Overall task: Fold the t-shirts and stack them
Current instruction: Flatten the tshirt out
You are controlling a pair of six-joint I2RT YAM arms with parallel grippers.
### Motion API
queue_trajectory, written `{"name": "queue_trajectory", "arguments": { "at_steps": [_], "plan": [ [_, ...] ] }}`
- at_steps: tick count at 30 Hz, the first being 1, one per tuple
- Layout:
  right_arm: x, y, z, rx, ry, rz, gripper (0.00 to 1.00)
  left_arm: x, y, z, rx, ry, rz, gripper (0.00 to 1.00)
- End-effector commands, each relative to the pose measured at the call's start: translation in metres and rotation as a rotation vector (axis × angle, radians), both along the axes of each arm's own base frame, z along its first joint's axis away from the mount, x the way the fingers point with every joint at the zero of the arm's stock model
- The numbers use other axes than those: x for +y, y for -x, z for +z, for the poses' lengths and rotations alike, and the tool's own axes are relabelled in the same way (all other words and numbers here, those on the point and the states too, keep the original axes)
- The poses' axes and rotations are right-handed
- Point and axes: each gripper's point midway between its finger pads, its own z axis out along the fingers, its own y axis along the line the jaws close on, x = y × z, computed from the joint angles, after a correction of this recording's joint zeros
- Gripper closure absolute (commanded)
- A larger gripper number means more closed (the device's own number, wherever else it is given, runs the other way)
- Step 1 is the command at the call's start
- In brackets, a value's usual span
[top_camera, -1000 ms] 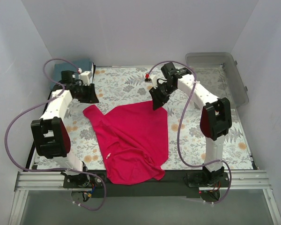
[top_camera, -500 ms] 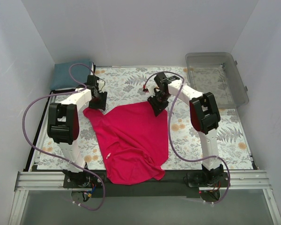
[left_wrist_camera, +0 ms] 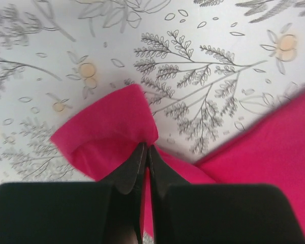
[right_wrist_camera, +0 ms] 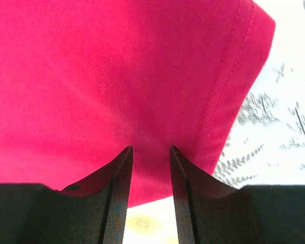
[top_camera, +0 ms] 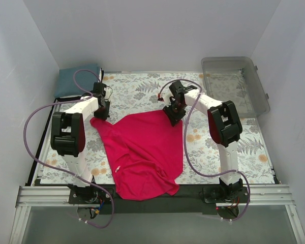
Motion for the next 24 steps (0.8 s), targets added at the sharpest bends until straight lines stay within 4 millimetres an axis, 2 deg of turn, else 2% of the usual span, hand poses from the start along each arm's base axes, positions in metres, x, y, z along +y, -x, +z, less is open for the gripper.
{"name": "queue_trajectory", "arguments": {
  "at_steps": [1, 2, 3, 4, 5, 6, 7, 9, 10, 11, 12, 13, 15, 17, 18, 21, 24],
  "plan": [
    [-0.045, 0.008, -0.021, 0.028, 0.126, -0.028, 0.58, 0.011, -0.009, 0.088, -0.197, 0.069, -0.015, 1.00],
    [-0.054, 0.012, -0.024, 0.041, 0.133, -0.040, 0.57, 0.025, -0.003, 0.106, -0.236, 0.084, 0.004, 1.00],
    [-0.059, 0.013, -0.024, 0.041, 0.139, -0.037, 0.57, 0.041, 0.005, 0.110, -0.236, 0.109, 0.010, 1.00],
    [-0.063, 0.013, -0.020, 0.029, 0.140, -0.038, 0.58, 0.044, 0.015, 0.112, -0.231, 0.160, -0.004, 1.00],
    [-0.070, 0.017, -0.023, 0.040, 0.147, -0.044, 0.57, 0.069, 0.032, 0.108, -0.224, 0.174, 0.043, 1.00],
    [-0.074, 0.018, -0.017, 0.028, 0.144, -0.037, 0.58, 0.077, 0.042, 0.102, -0.207, 0.166, -0.002, 1.00],
    [-0.076, 0.020, -0.016, 0.026, 0.144, -0.036, 0.58, 0.087, 0.064, 0.081, -0.150, 0.202, 0.016, 1.00],
    [-0.079, 0.025, -0.010, 0.019, 0.140, -0.026, 0.58, 0.098, 0.085, 0.061, -0.096, 0.211, -0.007, 1.00],
    [-0.080, 0.028, -0.007, 0.019, 0.134, -0.025, 0.57, 0.104, 0.093, 0.051, -0.082, 0.220, 0.009, 0.91],
    [-0.079, 0.030, -0.004, 0.019, 0.124, -0.022, 0.57, 0.118, 0.107, 0.035, -0.054, 0.227, 0.063, 0.76],
    [-0.080, 0.032, 0.000, 0.011, 0.120, -0.019, 0.57, 0.131, 0.106, 0.030, -0.076, 0.212, 0.090, 0.57],
    [-0.080, 0.033, 0.002, 0.007, 0.119, -0.015, 0.57, 0.150, 0.112, 0.027, -0.083, 0.206, 0.159, 0.51],
    [-0.082, 0.034, 0.004, 0.003, 0.123, -0.010, 0.57, 0.169, 0.108, 0.024, -0.093, 0.209, 0.222, 0.47],
    [-0.083, 0.036, 0.004, 0.005, 0.131, -0.001, 0.57, 0.180, 0.102, 0.031, -0.131, 0.264, 0.266, 0.46],
    [-0.083, 0.036, 0.005, 0.001, 0.130, 0.001, 0.57, 0.181, 0.096, 0.040, -0.155, 0.280, 0.258, 0.46],
    [-0.081, 0.035, 0.008, -0.003, 0.119, 0.009, 0.57, 0.155, 0.081, 0.068, -0.232, 0.405, 0.159, 0.46],
    [-0.077, 0.034, 0.015, -0.012, 0.095, 0.019, 0.58, 0.135, 0.065, 0.075, -0.239, 0.454, 0.102, 0.48]
  ]
}}
